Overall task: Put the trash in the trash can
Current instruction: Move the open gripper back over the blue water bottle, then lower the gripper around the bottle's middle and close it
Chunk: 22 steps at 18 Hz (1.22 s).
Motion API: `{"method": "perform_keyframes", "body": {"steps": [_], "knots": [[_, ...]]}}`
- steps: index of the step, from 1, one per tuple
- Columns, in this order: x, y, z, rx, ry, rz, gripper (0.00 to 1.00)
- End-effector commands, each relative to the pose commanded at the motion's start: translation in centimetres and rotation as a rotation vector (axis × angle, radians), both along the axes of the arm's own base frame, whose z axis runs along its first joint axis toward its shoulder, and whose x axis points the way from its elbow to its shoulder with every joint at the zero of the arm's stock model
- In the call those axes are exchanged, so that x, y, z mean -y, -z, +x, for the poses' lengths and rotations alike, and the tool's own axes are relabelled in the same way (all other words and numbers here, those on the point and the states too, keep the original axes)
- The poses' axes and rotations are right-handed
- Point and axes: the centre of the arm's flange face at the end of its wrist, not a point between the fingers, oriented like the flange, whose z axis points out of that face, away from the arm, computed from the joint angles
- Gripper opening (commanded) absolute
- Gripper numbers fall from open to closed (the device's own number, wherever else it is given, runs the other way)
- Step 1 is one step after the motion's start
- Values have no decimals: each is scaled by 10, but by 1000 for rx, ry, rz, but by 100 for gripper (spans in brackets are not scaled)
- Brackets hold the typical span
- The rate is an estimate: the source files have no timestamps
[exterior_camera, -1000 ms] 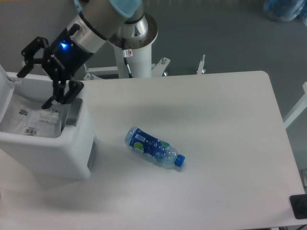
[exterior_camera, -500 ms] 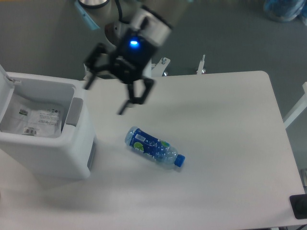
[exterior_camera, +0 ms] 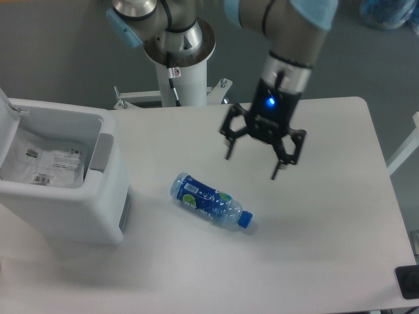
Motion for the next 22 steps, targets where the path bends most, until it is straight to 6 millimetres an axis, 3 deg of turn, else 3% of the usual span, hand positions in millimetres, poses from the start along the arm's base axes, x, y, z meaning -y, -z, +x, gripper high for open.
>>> {"method": "perform_keyframes", "body": {"steps": [3,9,13,16,19,22], "knots": [[0,19,-10,-4,0,-53,100],[-24,52,-11,-9,35,-88,100],[-46,83,6,-9,209,-106,100],[-75,104,39,16,308,-124,100],[-88,92,63,-25,455,-120,100],[-80,71,77,-95,628,-119,100]]}}
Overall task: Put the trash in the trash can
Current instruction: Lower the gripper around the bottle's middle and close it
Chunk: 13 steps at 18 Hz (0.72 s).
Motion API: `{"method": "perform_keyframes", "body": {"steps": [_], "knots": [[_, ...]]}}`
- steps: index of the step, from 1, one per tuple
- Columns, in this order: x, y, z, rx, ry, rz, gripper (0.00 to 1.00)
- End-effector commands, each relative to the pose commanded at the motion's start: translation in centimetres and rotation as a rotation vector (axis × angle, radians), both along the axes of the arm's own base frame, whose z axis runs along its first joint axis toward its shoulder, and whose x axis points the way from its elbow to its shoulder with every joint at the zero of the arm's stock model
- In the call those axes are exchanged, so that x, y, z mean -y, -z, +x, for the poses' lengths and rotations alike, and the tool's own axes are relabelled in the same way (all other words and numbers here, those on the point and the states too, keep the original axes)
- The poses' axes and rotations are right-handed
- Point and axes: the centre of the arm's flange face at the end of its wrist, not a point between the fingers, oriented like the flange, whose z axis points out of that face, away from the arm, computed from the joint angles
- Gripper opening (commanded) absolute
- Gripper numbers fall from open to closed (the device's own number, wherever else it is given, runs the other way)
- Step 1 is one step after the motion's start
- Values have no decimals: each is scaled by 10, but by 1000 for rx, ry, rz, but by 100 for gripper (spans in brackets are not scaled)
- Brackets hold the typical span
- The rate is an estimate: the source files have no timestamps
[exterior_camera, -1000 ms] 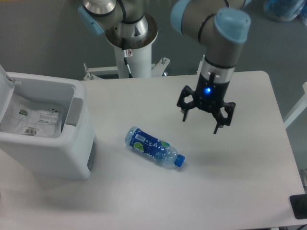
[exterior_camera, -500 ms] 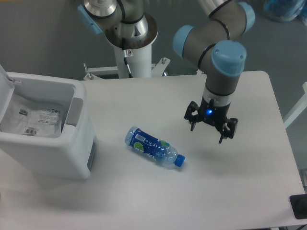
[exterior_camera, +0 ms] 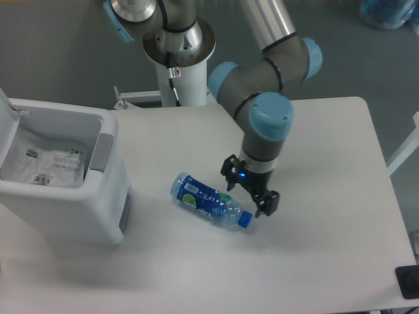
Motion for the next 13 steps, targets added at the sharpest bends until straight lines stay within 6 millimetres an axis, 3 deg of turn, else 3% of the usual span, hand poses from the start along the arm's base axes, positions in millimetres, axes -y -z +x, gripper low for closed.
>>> {"method": "perform_keyframes", "body": {"steps": [6,11,13], "knots": [[-32,13,67,-3,264,-22,100],[-25,28,109,2,465,-42,100],[-22,24,109,-15,479,-47,100]]}}
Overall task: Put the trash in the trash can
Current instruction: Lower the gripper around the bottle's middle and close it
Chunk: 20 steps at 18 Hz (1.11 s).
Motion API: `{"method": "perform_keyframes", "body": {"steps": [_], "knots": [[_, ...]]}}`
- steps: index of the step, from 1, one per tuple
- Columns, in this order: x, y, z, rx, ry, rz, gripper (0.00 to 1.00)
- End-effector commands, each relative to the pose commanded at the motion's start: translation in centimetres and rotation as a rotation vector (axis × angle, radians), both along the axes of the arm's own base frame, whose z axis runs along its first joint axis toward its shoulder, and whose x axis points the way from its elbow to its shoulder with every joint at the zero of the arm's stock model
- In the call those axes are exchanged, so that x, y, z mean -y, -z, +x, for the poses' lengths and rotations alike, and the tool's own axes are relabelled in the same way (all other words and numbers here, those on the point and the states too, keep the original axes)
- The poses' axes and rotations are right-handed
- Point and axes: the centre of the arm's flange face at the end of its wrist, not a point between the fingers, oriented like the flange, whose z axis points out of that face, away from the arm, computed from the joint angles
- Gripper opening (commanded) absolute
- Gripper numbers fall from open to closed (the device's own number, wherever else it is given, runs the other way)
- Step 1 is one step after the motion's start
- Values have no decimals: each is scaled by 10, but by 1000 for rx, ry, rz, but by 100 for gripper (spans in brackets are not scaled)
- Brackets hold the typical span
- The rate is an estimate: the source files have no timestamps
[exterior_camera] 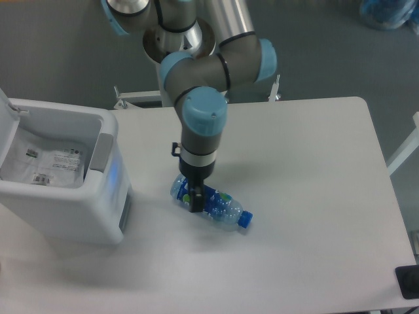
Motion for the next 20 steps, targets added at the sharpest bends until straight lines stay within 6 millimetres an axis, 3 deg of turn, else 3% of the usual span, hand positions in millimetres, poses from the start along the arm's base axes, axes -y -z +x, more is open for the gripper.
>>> {"method": "perform_keyframes", "body": {"steps": [6,14,20], "knots": [[-2,24,-5,-45,57,-95,100],[1,74,7,18,108,-167,100],[-13,77,13,-16,81,-128,97]]}}
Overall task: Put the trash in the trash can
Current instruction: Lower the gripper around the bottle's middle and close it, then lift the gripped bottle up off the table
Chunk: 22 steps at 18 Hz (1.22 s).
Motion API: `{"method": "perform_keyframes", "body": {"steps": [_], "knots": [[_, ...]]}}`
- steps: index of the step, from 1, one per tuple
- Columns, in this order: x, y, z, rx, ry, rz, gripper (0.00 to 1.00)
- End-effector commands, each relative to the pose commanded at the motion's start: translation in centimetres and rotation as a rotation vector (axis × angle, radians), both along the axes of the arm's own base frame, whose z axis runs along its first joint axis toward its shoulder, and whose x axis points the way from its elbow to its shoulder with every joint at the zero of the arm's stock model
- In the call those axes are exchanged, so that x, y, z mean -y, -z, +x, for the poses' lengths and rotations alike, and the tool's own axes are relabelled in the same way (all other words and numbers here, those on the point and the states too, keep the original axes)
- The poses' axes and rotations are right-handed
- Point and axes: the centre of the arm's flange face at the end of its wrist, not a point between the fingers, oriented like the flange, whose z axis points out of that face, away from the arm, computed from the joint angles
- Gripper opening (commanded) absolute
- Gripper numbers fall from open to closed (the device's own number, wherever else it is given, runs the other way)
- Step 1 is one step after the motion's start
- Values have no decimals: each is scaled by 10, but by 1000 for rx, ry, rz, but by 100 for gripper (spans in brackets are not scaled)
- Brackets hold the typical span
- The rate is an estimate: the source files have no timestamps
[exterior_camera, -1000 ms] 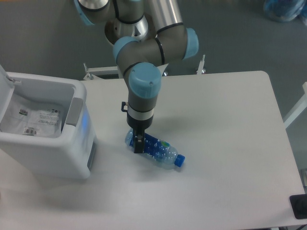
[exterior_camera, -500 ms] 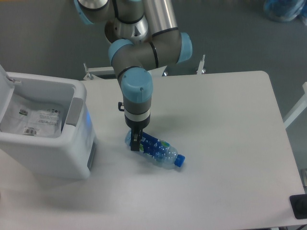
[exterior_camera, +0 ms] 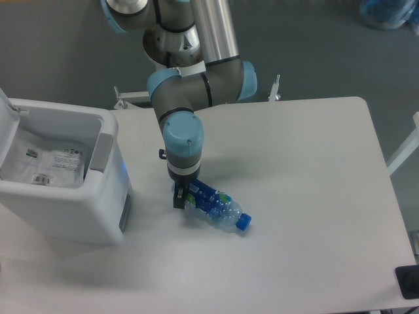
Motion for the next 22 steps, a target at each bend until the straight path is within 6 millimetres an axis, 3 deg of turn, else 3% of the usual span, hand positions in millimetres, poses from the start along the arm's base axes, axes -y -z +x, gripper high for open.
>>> {"method": "perform_keyframes", "body": {"steps": [5,11,16,22], "knots": [[-4,-3,-3,-6,-53,15,72],[-10,-18,-8,-1,-106,60,68],[-29,-81,-36,132,-316,295,68],[-46,-168,-84,209,-627,480,71]]}}
